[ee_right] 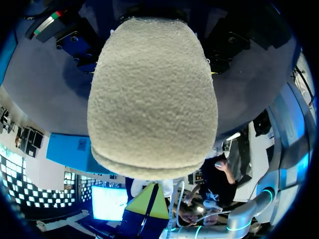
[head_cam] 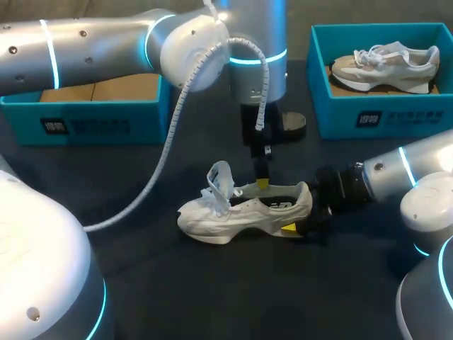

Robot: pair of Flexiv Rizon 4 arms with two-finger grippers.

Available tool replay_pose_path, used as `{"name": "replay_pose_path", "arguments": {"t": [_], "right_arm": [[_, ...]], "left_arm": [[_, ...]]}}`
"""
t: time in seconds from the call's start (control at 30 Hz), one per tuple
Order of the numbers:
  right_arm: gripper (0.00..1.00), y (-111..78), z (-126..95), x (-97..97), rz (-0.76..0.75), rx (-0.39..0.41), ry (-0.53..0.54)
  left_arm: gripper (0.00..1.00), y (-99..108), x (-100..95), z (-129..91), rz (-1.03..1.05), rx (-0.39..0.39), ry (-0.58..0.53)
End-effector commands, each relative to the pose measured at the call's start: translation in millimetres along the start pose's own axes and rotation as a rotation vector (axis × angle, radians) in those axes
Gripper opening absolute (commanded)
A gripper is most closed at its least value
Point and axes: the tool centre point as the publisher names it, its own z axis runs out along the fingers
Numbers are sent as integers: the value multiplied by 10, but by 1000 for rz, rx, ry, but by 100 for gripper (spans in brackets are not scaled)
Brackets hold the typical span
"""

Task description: Take the shoe out of the shoebox, open the shoe tongue, remove and reinsert the insole, then place the shoe into the shoebox

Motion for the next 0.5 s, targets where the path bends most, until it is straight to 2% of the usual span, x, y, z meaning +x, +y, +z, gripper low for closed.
{"name": "replay_pose_path", "arguments": {"t": [0.03, 0.5], "right_arm": [[0, -2, 0, 3, 0, 3, -1], [0, -2, 0, 3, 0, 3, -1]], "left_arm": [[0, -4, -16, 118, 5, 22, 2], [0, -4, -32, 411, 22, 34, 4]]}}
